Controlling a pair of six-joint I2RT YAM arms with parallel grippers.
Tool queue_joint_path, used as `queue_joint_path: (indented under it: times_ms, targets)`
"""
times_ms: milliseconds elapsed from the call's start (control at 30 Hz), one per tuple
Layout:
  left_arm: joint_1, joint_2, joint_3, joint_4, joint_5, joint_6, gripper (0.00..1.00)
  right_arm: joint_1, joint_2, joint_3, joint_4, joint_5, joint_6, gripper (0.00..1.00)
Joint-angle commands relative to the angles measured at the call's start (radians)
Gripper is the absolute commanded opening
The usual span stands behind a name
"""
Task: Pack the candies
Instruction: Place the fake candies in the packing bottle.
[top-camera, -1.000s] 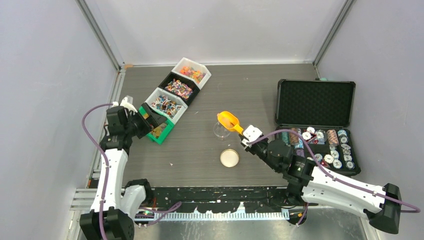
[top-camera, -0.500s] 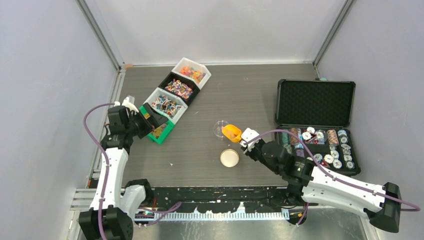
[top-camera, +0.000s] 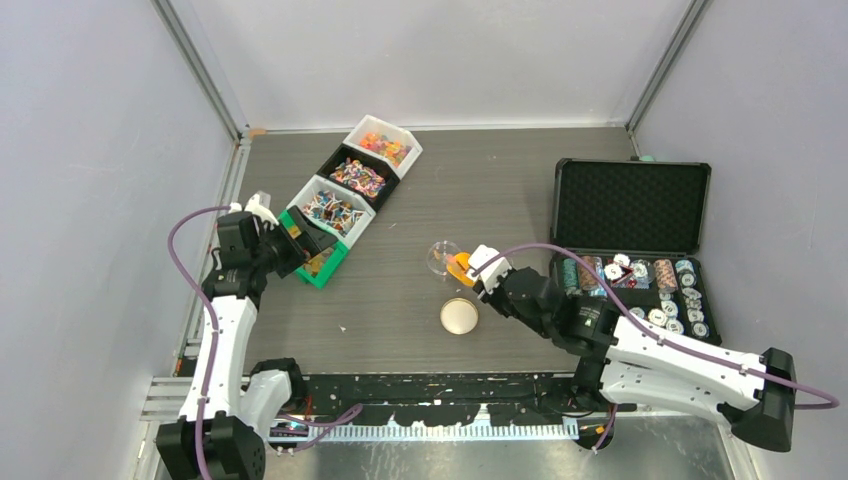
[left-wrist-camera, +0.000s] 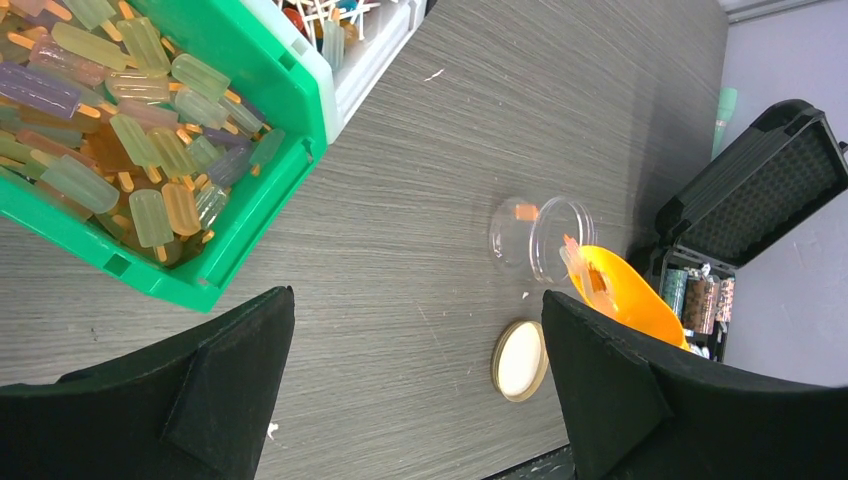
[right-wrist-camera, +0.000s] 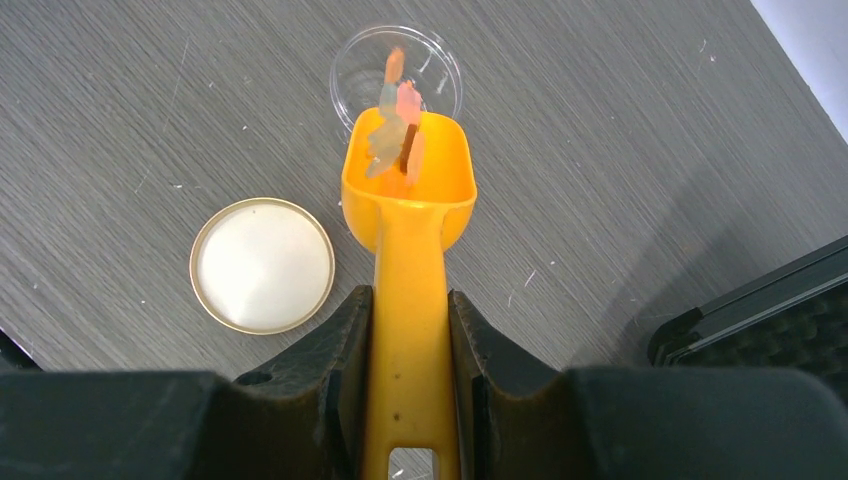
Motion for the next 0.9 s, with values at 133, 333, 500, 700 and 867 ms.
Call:
queue_joint_path:
  times_ms: [133, 333, 500, 700, 867]
  targets:
    - [-0.006, -0.024, 0.004, -0.002, -0.016, 0.02, 0.95, 0.005, 0.072, 0.167, -0.135, 0.01, 0.002, 0.01]
    - [-0.005, -0.039, 0.015, -0.032, -0.041, 0.032, 0.97, 0.006, 0.122, 0.241, -0.204, 0.004, -0.034, 0.01]
    - [-0.007, -0.043, 0.032, -0.063, -0.069, 0.043, 0.99, 0.005, 0.158, 0.314, -0.283, 0.025, -0.037, 0.0]
    - [-0.006, -0.062, 0.027, -0.082, -0.11, 0.043, 1.0, 0.005, 0.192, 0.391, -0.355, 0.01, -0.057, 0.01]
    - [-0.007, -0.071, 0.035, -0.092, -0.13, 0.048, 1.0, 0.005, 0.252, 0.46, -0.425, -0.03, -0.067, 0.0]
